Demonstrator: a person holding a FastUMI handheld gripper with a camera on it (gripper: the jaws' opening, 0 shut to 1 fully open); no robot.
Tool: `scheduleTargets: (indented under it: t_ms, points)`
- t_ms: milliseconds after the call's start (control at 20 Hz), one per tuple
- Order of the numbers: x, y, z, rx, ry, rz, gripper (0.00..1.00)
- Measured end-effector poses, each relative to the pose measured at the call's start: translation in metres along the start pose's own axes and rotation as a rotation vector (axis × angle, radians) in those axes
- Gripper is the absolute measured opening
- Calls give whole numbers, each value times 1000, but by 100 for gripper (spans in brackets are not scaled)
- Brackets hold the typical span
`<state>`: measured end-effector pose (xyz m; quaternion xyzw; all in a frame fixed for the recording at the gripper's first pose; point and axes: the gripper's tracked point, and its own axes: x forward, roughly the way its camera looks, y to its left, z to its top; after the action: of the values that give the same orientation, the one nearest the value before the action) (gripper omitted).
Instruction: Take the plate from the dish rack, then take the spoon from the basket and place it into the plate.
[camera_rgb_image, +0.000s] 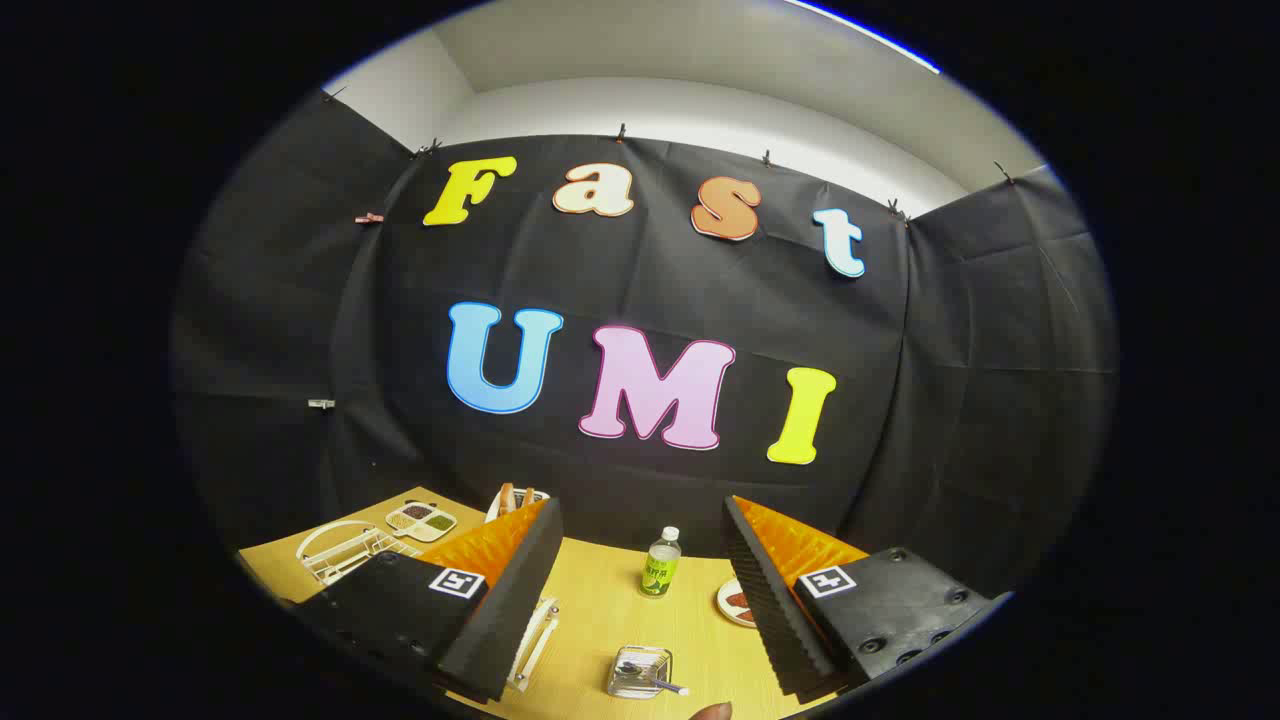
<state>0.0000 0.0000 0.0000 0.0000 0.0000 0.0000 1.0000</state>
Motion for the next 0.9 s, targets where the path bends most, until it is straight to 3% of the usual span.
scheduleTargets:
  t_ms: [900]
  points:
    - [4, 28, -12, 23, 62, 29, 98]
